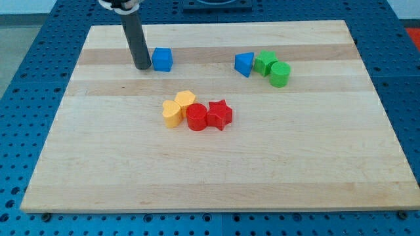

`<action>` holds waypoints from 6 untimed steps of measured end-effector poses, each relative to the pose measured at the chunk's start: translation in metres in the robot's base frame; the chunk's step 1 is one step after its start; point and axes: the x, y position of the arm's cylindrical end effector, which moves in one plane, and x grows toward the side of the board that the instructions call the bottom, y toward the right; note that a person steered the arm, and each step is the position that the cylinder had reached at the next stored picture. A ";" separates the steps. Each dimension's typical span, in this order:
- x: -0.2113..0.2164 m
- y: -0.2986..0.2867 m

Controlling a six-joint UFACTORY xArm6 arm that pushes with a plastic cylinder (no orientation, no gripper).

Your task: Push the cube to the left of the triangle

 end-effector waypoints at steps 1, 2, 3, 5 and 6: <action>-0.005 0.000; -0.007 0.000; -0.007 0.004; -0.007 0.026; -0.007 0.053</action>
